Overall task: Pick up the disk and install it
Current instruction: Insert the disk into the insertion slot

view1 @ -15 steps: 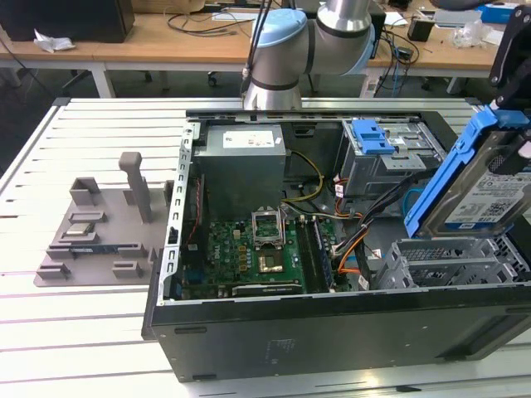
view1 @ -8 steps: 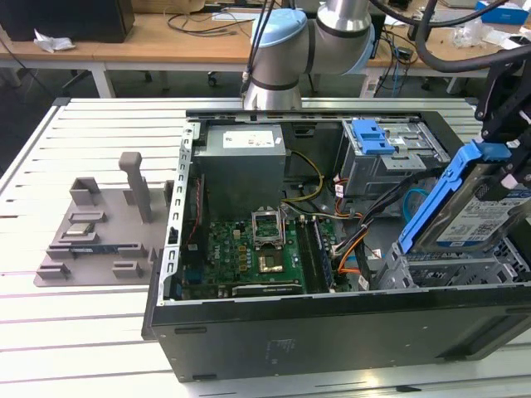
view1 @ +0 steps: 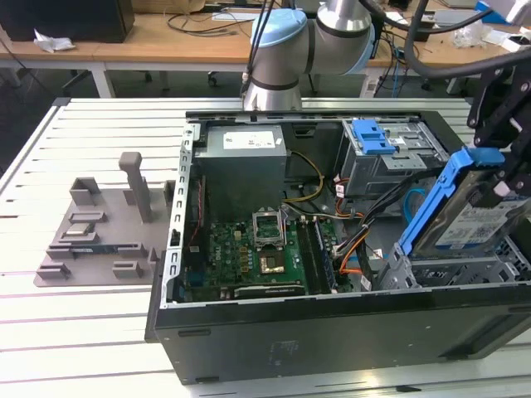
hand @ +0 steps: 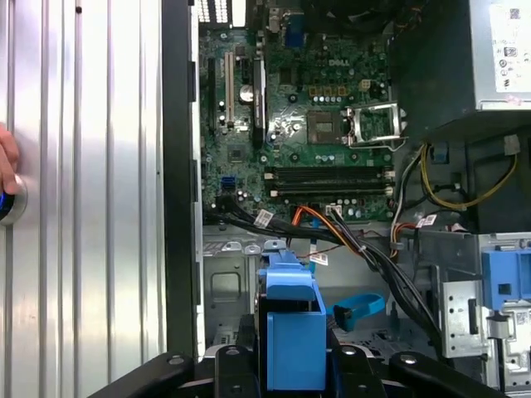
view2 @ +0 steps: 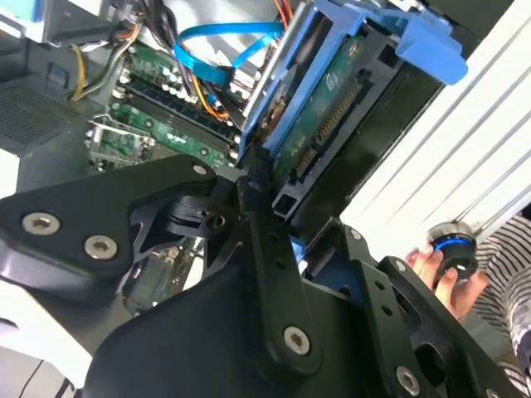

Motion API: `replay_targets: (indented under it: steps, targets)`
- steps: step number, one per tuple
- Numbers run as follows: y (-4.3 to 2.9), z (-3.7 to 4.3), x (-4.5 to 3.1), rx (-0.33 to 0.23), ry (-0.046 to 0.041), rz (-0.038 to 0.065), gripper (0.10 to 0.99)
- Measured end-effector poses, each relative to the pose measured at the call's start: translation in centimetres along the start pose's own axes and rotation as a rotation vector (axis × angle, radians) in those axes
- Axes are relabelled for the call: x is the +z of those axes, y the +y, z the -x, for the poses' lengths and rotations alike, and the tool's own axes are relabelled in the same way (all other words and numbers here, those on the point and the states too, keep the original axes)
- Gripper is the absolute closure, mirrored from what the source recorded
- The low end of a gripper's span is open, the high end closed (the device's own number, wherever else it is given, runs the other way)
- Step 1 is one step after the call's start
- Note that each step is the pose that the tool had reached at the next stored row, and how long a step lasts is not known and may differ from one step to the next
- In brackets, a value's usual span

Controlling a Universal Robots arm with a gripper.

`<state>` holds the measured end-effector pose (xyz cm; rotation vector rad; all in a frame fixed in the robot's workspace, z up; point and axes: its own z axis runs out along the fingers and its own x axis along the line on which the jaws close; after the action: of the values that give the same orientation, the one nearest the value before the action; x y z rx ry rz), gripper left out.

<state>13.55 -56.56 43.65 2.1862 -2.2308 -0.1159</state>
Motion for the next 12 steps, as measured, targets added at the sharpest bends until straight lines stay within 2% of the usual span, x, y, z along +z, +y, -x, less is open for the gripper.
replay_targets:
  steps: [2, 6, 12]
  targets:
    - [-0.03, 0.03, -0.05, 0.000, 0.0065, 0.000, 0.718]
    - [-0.07, 0.03, 0.17, 0.000, 0.0075, 0.003, 0.718]
    - [-0.16, -0.03, 1.49, 0.000, 0.0078, 0.009, 0.718]
